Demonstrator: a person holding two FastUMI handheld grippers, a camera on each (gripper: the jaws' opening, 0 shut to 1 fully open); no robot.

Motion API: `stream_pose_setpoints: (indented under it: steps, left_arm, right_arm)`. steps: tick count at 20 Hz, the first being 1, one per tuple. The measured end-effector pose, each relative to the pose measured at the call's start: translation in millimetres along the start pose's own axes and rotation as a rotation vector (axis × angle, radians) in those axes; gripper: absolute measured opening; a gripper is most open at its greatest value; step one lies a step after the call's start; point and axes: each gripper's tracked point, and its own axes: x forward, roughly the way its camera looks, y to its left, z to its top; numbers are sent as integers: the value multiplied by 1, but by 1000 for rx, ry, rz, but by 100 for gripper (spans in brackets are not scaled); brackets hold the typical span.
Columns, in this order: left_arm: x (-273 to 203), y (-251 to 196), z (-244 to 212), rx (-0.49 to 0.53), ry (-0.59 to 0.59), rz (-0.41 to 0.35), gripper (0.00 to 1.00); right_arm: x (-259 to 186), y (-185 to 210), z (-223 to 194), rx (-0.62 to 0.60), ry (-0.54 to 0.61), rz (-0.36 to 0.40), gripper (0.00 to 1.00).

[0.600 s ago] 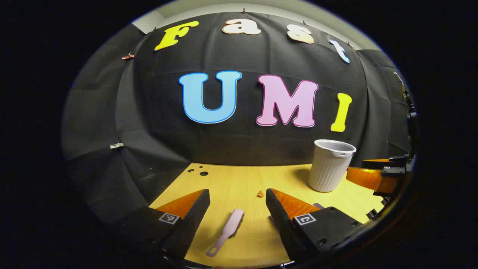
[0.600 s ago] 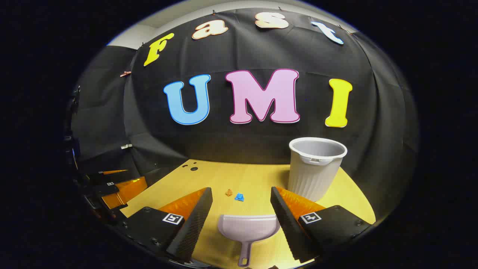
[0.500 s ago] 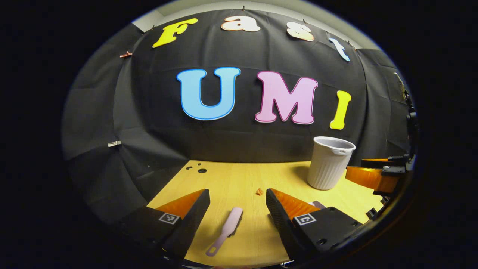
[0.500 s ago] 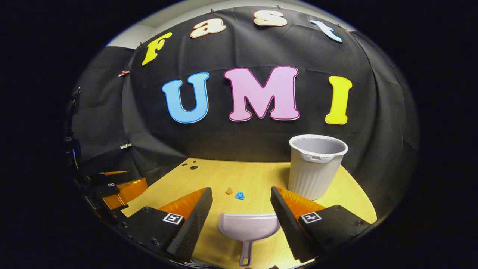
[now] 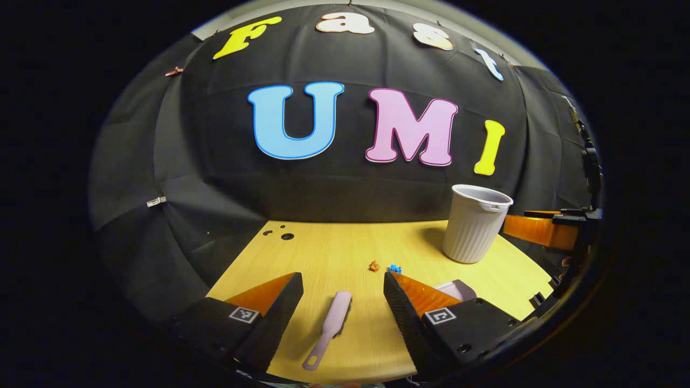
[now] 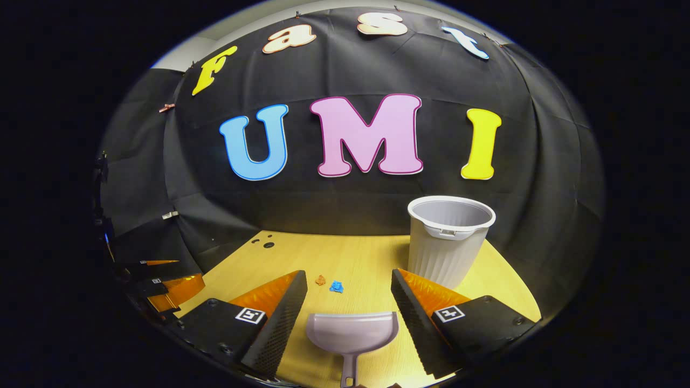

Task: Pick up the small broom and dustpan from the desktop, sweep the trash into the dustpan with the broom, and then empty the trash into the garbage bin.

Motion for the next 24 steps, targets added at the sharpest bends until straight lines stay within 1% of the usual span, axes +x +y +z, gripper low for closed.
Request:
stream_pose_setpoints:
  steps: [4,5,6,7,11,14,17,18,19,21,23,24]
  left_arm:
    - [5,13,-22,-32,70,19,96]
    - [5,15,-28,-53,90,14,96]
    - [8,15,-34,-73,108,3,92]
    - [10,16,-41,-82,135,-6,95]
    - [20,22,-74,-99,245,-39,96]
    - [28,30,-104,-73,344,-63,96]
    - [37,41,-140,-55,456,-69,96]
    - [40,42,-150,-48,493,-74,92]
    - [43,42,-158,-39,529,-82,96]
    - [52,43,-177,-19,603,-93,96]
    - [56,48,-199,16,698,-86,96]
    - [59,49,-203,22,724,-82,96]
  right_arm:
    - [-1,5,-14,-11,36,13,97]
    - [-1,6,-17,-17,45,15,98]
    - [-1,8,-20,-20,52,20,98]
    - [-1,9,-22,-22,59,26,98]
    - [0,14,-36,-28,103,45,98]
    - [0,14,-48,-37,130,49,98]
    - [-3,9,-64,-34,170,36,98]
    - [-4,7,-69,-32,186,30,98]
    - [-5,4,-76,-25,205,24,98]
    - [-8,0,-84,-9,232,15,98]
    - [-11,-3,-93,4,259,17,98]
    - [-13,-4,-96,4,268,13,98]
